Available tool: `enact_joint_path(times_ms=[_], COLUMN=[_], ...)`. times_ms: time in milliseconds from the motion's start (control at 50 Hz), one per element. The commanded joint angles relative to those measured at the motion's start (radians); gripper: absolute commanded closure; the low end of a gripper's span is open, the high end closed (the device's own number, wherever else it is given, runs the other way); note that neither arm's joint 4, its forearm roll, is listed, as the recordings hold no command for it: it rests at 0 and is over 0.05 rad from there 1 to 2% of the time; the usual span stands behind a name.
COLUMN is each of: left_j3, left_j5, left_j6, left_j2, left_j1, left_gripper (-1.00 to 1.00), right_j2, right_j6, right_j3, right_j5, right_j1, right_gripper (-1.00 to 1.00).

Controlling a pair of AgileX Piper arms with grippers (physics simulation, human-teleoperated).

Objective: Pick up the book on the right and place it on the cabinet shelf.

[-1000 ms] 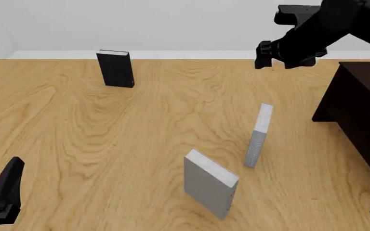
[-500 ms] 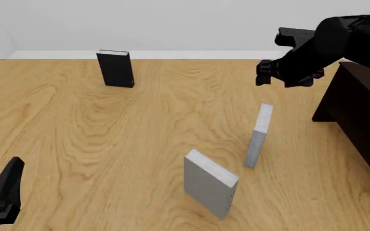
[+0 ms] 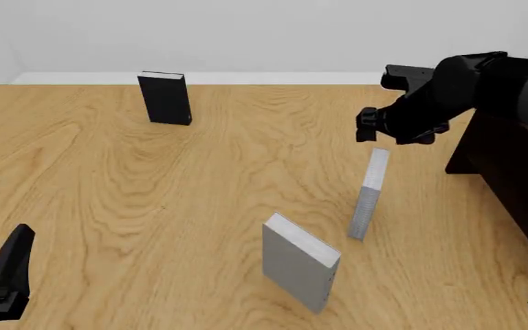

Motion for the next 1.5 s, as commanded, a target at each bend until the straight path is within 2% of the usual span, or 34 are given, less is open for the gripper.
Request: enact_joint_path(times_ms=[20, 40, 80, 100, 320, 580, 620, 660, 720, 840, 880, 920, 1120, 1140, 1180, 1220, 1260, 1280, 1500], left_j3=[0.000, 0.000, 0.000, 0.000, 0.000, 0.000, 0.000, 0.000, 0.000, 0.000, 0.000, 0.000, 0.000, 0.000, 0.000, 0.000, 0.000, 0.000, 0.000], left_j5=[0.000, 0.000, 0.000, 0.000, 0.000, 0.000, 0.000, 0.000, 0.000, 0.000, 0.000, 0.000, 0.000, 0.000, 0.000, 0.000, 0.000, 0.000, 0.000], left_j6=[0.000, 0.000, 0.000, 0.000, 0.000, 0.000, 0.000, 0.000, 0.000, 0.000, 0.000, 0.000, 0.000, 0.000, 0.000, 0.000, 0.000, 0.000, 0.000], left_j2=[0.000, 0.000, 0.000, 0.000, 0.000, 0.000, 0.000, 0.000, 0.000, 0.000, 0.000, 0.000, 0.000, 0.000, 0.000, 0.000, 0.000, 0.000, 0.000], left_j1=[0.000, 0.000, 0.000, 0.000, 0.000, 0.000, 0.000, 0.000, 0.000, 0.000, 0.000, 0.000, 0.000, 0.000, 0.000, 0.000, 0.000, 0.000, 0.000], left_gripper=[-1.00, -1.00, -1.00, -1.00, -1.00, -1.00, -1.00, -1.00, -1.00, -1.00, -1.00, -1.00, -1.00, -1.00, -1.00, -1.00, -1.00, -1.00, -1.00], right_j2=[0.011, 0.008, 0.012, 0.011, 0.012, 0.007, 0.010, 0.009, 0.010, 0.011, 0.009, 0.011, 0.005, 0.004, 0.001, -0.004, -0.008, -0.010, -0.035], right_j6=[0.015, 0.049, 0.030, 0.048, 0.056, 0.047, 0.024, 0.036, 0.012, 0.009, 0.028, 0.012, 0.036, 0.026, 0.013, 0.026, 0.010, 0.023, 0.006], right_j3=[0.045, 0.052, 0.056, 0.062, 0.119, 0.148, 0.150, 0.153, 0.156, 0.172, 0.178, 0.179, 0.192, 0.191, 0.184, 0.186, 0.181, 0.181, 0.157], right_j5=[-0.048, -0.060, -0.062, -0.067, -0.106, -0.126, -0.123, -0.127, -0.128, -0.137, -0.142, -0.143, -0.156, -0.156, -0.154, -0.153, -0.153, -0.152, -0.140], right_j1=[0.020, 0.022, 0.018, 0.029, 0.032, 0.016, -0.004, 0.007, -0.007, -0.010, 0.004, -0.009, 0.014, 0.013, -0.002, 0.004, -0.013, -0.002, -0.024], right_gripper=[-1.00, -1.00, -1.00, -1.00, -1.00, -1.00, -1.00, -1.00, -1.00, -1.00, -1.00, -1.00, -1.00, 1.00, 1.00, 1.00, 1.00, 1.00, 1.00])
